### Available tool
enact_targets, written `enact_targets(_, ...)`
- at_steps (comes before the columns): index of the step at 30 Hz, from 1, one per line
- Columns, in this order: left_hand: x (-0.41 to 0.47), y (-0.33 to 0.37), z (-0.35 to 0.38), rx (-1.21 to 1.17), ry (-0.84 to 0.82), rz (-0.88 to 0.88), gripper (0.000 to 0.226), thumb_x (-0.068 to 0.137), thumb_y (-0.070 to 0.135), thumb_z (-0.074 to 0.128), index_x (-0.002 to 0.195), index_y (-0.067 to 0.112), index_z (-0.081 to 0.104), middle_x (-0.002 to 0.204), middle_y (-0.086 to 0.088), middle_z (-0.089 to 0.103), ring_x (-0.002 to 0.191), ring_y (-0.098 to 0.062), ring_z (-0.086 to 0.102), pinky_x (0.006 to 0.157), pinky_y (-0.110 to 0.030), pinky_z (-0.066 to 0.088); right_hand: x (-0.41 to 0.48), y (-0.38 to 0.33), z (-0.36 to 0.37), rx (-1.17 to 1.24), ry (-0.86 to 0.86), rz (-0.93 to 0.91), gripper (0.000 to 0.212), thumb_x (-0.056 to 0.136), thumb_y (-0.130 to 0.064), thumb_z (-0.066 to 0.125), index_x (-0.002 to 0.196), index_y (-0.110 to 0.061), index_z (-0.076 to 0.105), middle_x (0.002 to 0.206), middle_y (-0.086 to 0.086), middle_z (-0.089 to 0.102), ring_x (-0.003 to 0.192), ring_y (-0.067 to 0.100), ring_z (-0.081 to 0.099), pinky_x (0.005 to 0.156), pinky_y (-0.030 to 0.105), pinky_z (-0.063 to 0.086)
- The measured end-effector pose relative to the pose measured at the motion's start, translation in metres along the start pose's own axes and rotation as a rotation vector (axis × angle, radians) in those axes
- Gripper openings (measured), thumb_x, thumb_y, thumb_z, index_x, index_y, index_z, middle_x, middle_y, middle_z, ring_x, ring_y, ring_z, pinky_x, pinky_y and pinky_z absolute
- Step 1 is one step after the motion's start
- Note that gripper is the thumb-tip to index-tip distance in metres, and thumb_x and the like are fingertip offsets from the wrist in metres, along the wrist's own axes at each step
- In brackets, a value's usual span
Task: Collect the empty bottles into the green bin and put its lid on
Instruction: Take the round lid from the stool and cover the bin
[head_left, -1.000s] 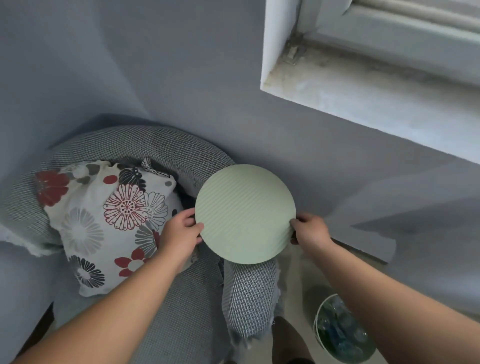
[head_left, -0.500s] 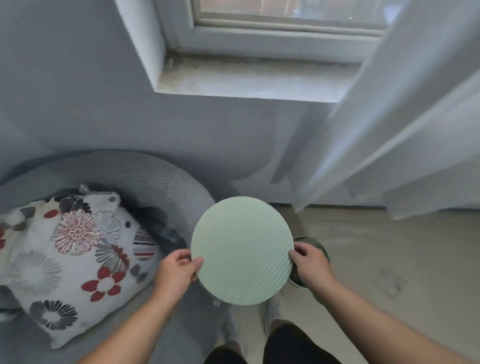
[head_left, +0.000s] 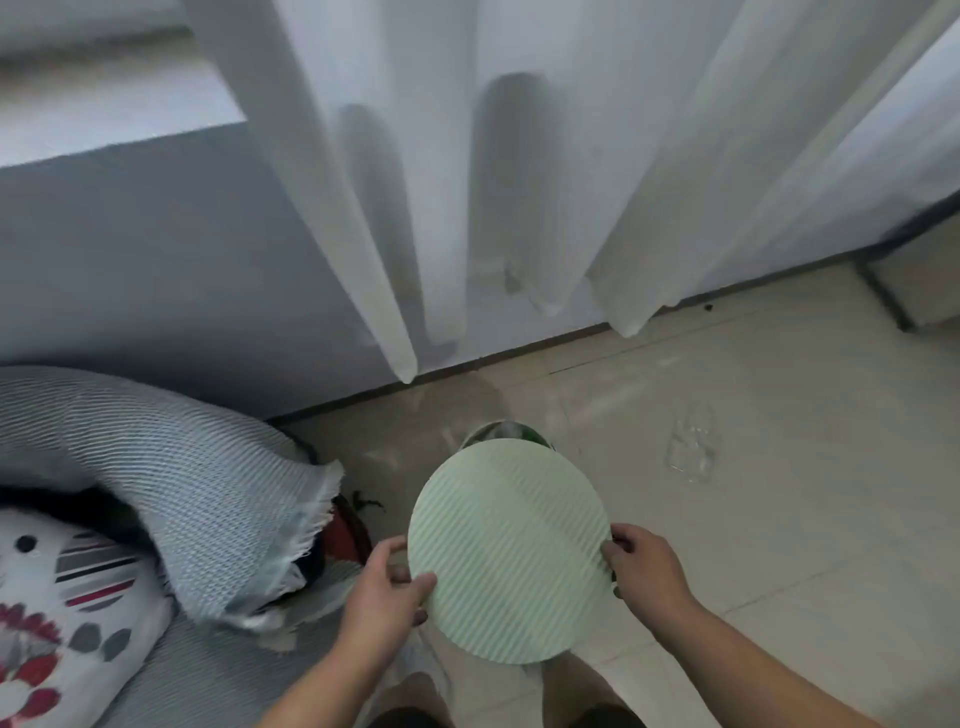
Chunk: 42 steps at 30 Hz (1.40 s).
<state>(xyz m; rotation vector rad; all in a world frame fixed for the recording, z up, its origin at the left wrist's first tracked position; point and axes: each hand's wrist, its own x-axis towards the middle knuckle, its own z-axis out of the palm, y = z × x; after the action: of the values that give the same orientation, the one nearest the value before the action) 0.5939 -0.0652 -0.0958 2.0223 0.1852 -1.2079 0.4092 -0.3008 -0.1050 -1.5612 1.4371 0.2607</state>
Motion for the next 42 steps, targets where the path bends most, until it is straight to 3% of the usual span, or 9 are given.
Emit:
enact_targets(4,0.048,-0.013,0.047,0.034,0.004,-0.037,0.047,0.091,0.012,0.071,0.130,0.031,0.054,0.106,-0.012,0.066,0.093,-0.026,0.069,0.069,-0.038,0.063,0.058,0.040,0.004,-0.011,-0.022,0.029,0.022,0.092,-0.009,0.056,0.099,-0.021,0.074,0.083,-0.002,0.072,0.070,0.017,0.063,0.074,0.042,0.058)
enact_targets(9,0.130,-0.034,0.092,0.006,0.074,-0.086,0.034,0.087,0.018,0.076,0.116,0.025,0.059,0.103,0.001,0.069,0.089,-0.017,0.069,0.072,-0.045,0.065,0.140,0.080,0.037,-0.030,-0.009,0.052,0.023,0.094,-0.012,0.055,0.105,-0.019,0.074,0.088,-0.001,0.074,0.067,0.018,0.063,0.066,0.033,0.053)
enact_targets(17,0.292,-0.061,0.136,0.000,0.187,0.014,0.020,0.089,0.017,0.074,0.105,0.022,0.062,0.106,-0.004,0.070,0.093,-0.023,0.069,0.080,-0.053,0.063,0.277,0.109,0.103,-0.060,0.081,-0.019,0.022,0.087,-0.014,0.056,0.098,-0.013,0.076,0.085,0.010,0.074,0.080,0.035,0.070,0.077,0.052,0.059)
enact_targets(22,0.362,-0.077,0.149,0.040,0.181,0.024,0.023,0.087,0.021,0.074,0.108,0.018,0.066,0.106,-0.003,0.072,0.096,-0.026,0.071,0.086,-0.054,0.061,0.328,0.115,0.127,-0.103,0.072,-0.016,0.018,0.087,-0.022,0.056,0.090,-0.012,0.071,0.081,0.007,0.069,0.079,0.034,0.069,0.077,0.043,0.058)
enact_targets(28,0.395,-0.101,0.161,0.098,0.160,0.052,0.019,0.083,0.022,0.073,0.087,0.034,0.059,0.095,0.002,0.070,0.089,-0.024,0.071,0.077,-0.056,0.062,0.355,0.138,0.145,-0.168,0.053,0.021,0.017,0.091,-0.022,0.059,0.095,-0.010,0.070,0.087,0.008,0.068,0.081,0.031,0.063,0.068,0.033,0.044)
enact_targets(30,0.399,-0.105,0.161,0.108,0.160,0.067,0.020,0.082,0.024,0.073,0.094,0.034,0.061,0.095,0.004,0.068,0.088,-0.022,0.070,0.078,-0.056,0.062,0.360,0.142,0.147,-0.194,0.049,0.010,0.016,0.092,-0.023,0.059,0.095,-0.011,0.069,0.087,0.005,0.066,0.082,0.028,0.059,0.069,0.030,0.038)
enact_targets(34,0.409,-0.104,0.163,0.192,0.109,0.103,0.066,0.087,0.021,0.069,0.142,0.047,0.045,0.114,-0.001,0.064,0.103,-0.025,0.066,0.088,-0.051,0.060,0.367,0.143,0.151,-0.228,0.048,-0.013,0.014,0.093,-0.024,0.059,0.088,-0.015,0.068,0.077,0.001,0.063,0.076,0.026,0.057,0.061,0.029,0.036)
enact_targets(36,0.415,-0.104,0.165,0.212,0.097,0.127,0.068,0.089,0.020,0.067,0.146,0.046,0.043,0.126,-0.003,0.062,0.112,-0.025,0.064,0.095,-0.047,0.057,0.370,0.144,0.153,-0.222,0.059,-0.022,0.015,0.094,-0.023,0.057,0.084,-0.015,0.067,0.071,-0.002,0.061,0.072,0.024,0.056,0.055,0.027,0.035)
enact_targets(42,0.422,-0.104,0.168,0.271,0.102,0.219,0.057,0.087,0.015,0.066,0.140,0.035,0.054,0.106,0.018,0.062,0.095,-0.006,0.062,0.086,-0.023,0.047,0.375,0.147,0.153,-0.192,0.057,-0.021,0.036,0.096,-0.033,0.052,0.073,-0.007,0.062,0.067,0.013,0.066,0.068,0.033,0.067,0.064,0.037,0.052)
